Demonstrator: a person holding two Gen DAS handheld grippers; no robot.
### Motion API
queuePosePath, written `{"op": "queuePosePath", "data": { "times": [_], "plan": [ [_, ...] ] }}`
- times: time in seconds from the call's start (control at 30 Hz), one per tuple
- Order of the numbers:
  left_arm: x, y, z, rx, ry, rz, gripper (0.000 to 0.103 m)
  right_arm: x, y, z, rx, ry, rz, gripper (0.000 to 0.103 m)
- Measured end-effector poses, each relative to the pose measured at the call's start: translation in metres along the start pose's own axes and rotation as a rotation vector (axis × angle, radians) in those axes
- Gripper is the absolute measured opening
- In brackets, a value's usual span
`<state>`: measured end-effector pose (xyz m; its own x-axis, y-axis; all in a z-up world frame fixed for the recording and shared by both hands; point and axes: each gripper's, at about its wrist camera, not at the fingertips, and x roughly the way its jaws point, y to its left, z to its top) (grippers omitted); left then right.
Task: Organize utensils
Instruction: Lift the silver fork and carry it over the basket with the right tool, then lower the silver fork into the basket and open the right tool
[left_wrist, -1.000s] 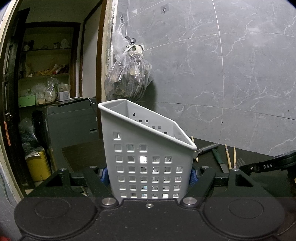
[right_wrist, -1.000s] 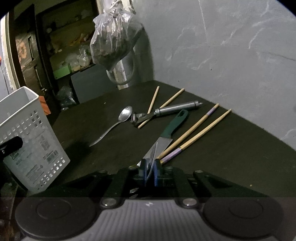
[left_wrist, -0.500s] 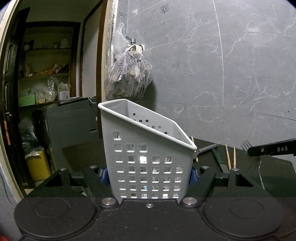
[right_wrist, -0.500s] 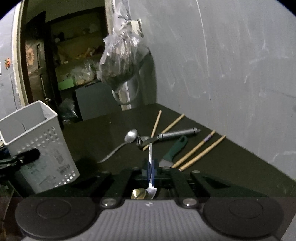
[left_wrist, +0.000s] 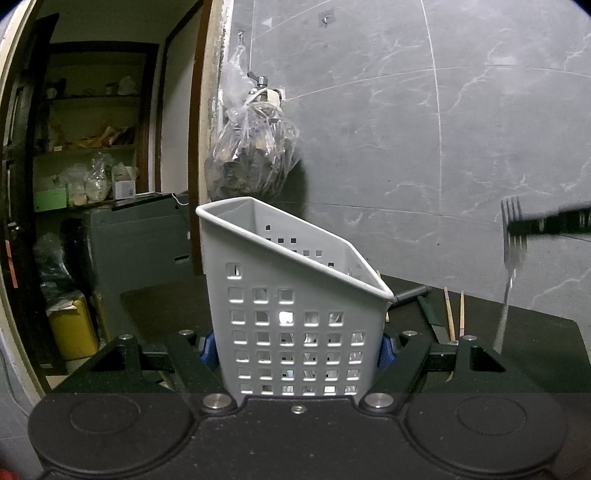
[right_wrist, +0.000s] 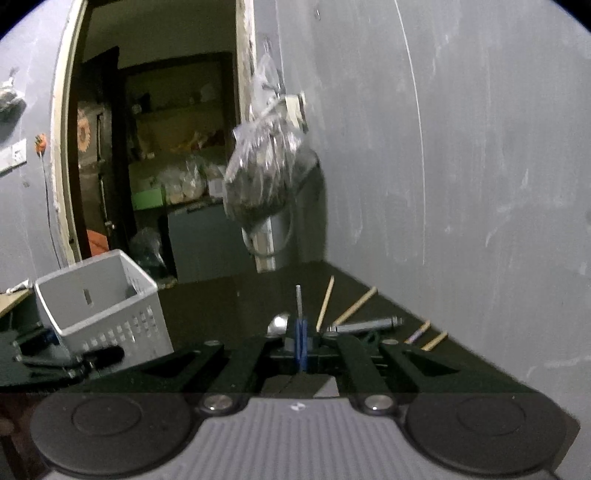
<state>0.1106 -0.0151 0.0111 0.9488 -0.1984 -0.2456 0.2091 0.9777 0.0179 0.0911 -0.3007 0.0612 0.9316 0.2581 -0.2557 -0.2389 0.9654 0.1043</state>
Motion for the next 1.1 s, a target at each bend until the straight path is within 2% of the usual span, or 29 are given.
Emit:
{"op": "queuePosePath", "data": {
  "times": [0.27, 0.4, 0.5, 0.77, 1.1],
  "plan": [
    [-0.001, 0.001, -0.001, 0.002, 0.001, -0.006, 0.076, -0.018, 0.02, 0.048, -0.067, -0.188, 0.031, 0.002],
    [-0.002, -0.001, -0.001, 0.006, 0.0, -0.013, 0.076, -0.021, 0.038, 0.078, -0.096, -0.293, 0.076, 0.002],
    [-0.004, -0.002, -0.001, 0.005, -0.001, -0.018, 0.076, -0.018, 0.055, 0.095, -0.11, -0.339, 0.131, 0.002],
    [-0.004, 0.003, -0.002, 0.009, -0.003, -0.03, 0.076, 0.008, 0.112, 0.106, -0.209, -0.328, 0.232, 0.002],
    [-0.006, 0.002, -0.003, 0.008, -0.005, -0.035, 0.076, 0.034, 0.148, 0.072, -0.298, -0.203, 0.258, 0.002]
  ]
}}
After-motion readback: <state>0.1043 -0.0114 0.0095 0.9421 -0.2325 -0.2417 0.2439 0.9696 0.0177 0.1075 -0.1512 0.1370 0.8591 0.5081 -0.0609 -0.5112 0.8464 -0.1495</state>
